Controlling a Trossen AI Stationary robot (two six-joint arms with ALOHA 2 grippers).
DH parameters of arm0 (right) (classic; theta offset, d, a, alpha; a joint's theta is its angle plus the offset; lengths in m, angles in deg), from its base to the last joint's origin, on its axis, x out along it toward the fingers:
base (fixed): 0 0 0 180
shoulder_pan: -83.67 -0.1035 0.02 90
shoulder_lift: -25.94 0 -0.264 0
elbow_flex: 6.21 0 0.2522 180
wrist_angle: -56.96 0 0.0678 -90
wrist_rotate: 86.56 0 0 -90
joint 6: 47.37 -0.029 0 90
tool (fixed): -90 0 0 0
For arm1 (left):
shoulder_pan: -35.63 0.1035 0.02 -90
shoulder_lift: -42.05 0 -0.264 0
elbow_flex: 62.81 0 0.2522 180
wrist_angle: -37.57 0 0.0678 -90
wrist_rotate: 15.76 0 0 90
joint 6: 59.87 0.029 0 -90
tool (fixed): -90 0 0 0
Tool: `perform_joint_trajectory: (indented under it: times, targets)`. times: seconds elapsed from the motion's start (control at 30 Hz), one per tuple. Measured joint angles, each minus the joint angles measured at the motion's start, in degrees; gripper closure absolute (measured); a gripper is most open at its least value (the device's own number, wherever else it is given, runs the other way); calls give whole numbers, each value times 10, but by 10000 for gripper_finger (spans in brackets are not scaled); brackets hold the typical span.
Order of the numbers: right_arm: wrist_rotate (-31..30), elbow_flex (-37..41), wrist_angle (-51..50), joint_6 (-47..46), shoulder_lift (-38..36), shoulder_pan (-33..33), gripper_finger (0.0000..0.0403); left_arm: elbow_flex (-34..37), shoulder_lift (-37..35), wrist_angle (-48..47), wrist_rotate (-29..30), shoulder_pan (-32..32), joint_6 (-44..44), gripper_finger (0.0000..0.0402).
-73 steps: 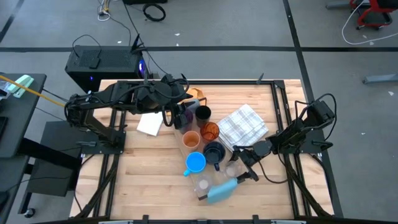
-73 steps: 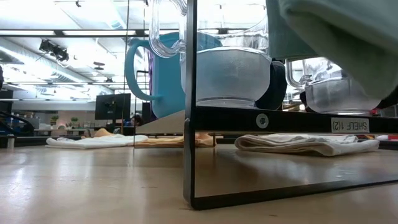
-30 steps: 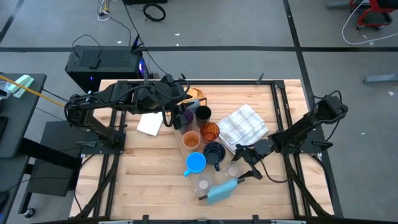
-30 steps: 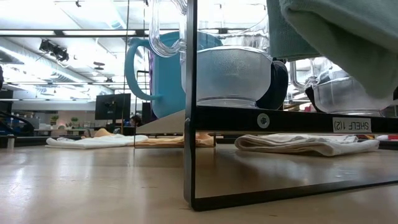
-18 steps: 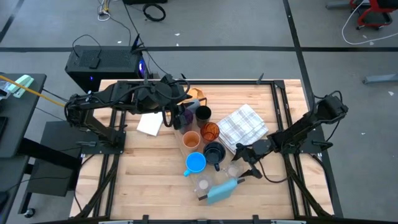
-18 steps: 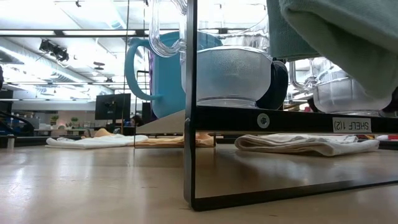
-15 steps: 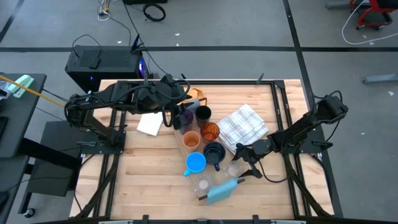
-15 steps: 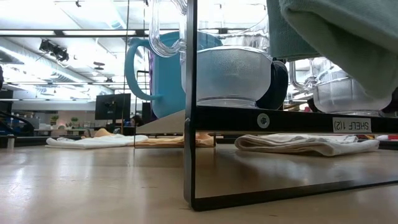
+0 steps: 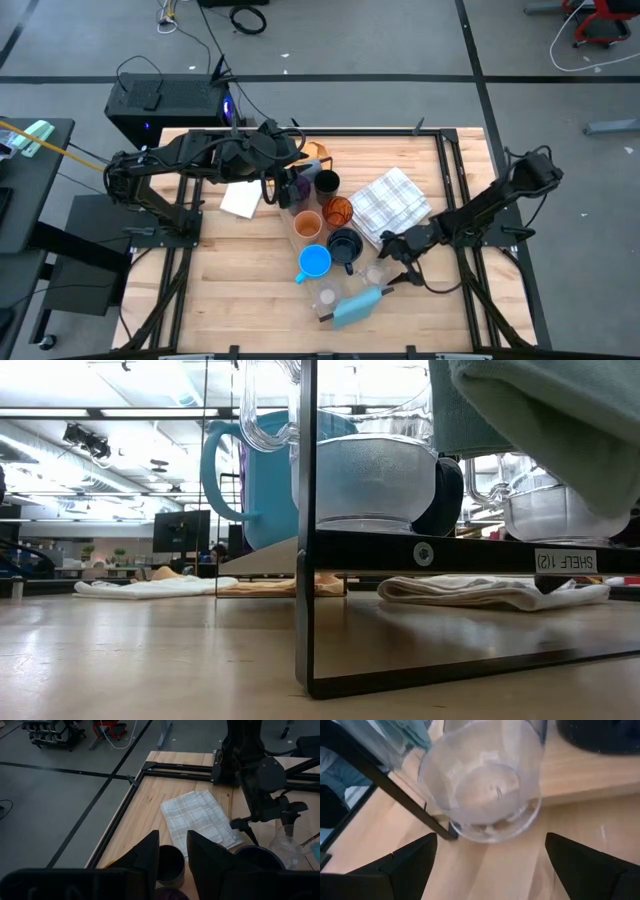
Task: Stack small to large cups/mugs on shelf
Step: Put the transparent mug on the shelf
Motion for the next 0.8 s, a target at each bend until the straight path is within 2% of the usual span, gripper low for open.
perform_joint_trajectory:
  times: [0.27, 0.43, 0.63, 0.8]
  targets:
    - [-3, 0, -137, 0, -97, 18, 42, 0, 0, -11, 0, 0, 0, 294]
    - [-4, 0, -178, -5, -177, 18, 80, 0, 0, -12, 0, 10, -1, 294]
    - [-14, 0, -286, -24, -253, 18, 174, 0, 0, -12, -2, 28, -2, 294]
    - [-24, 0, -292, -31, -289, 18, 288, 0, 0, -12, -2, 35, -7, 294]
